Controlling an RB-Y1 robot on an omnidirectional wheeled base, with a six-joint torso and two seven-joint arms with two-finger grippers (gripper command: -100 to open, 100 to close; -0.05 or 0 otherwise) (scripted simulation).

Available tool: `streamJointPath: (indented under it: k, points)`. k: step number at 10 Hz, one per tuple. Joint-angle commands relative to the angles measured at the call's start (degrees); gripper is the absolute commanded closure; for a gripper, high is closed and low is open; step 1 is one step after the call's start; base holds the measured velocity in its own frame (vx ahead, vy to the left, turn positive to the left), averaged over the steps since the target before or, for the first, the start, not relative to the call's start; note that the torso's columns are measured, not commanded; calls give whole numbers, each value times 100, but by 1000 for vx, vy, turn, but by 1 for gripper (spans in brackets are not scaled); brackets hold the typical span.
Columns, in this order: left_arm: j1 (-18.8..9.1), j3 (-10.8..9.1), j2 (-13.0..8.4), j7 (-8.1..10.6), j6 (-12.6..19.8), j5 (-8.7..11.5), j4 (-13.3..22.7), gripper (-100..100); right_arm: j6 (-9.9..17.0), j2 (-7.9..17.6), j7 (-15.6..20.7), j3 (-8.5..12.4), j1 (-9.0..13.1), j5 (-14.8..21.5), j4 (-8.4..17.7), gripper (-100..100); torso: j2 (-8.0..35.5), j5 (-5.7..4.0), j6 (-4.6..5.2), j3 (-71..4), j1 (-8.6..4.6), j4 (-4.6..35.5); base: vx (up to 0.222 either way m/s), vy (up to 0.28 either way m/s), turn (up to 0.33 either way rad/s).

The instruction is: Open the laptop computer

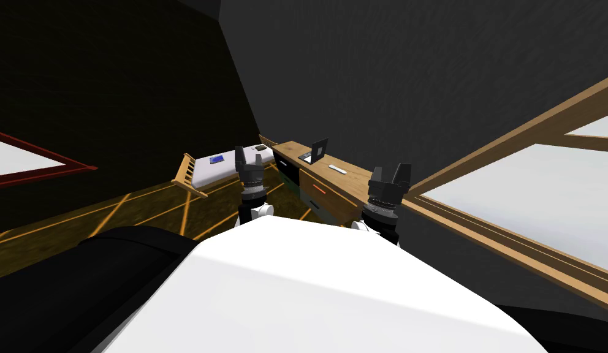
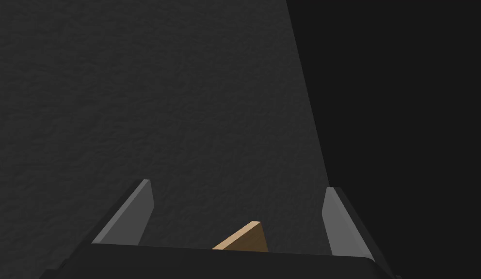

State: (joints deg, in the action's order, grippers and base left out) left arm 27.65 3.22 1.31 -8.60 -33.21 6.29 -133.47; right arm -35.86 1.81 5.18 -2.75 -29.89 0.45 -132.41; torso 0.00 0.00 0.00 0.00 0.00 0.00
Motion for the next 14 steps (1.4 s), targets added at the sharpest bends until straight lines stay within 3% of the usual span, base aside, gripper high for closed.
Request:
streamJointPath:
  k: [1,9,10,11,14]
  points:
    - [0,0,0,0,0,0,0,0,0,0,0,0,0,0,0,0,232,0,0,-467,0,235,0,0,0]
    - [0,0,0,0,0,0,-2,0,-1,0,0,0,0,0,-2,0,3539,0,0,-7073,0,3537,0,0,0]
    - [-27,4,-221,6,51,-34,1,-100,-1,0,0,0,0,0,-2,0,3962,0,0,-7919,0,3960,20,6,-42]
    - [-54,8,-371,12,103,-68,3,-100,0,0,0,0,0,0,0,0,4151,1,1,-8316,3,4148,26,13,-84]
    - [-179,28,-747,38,343,-225,11,-100,0,0,0,0,-1,0,1,0,4218,2,0,-8461,6,4224,45,33,-117]
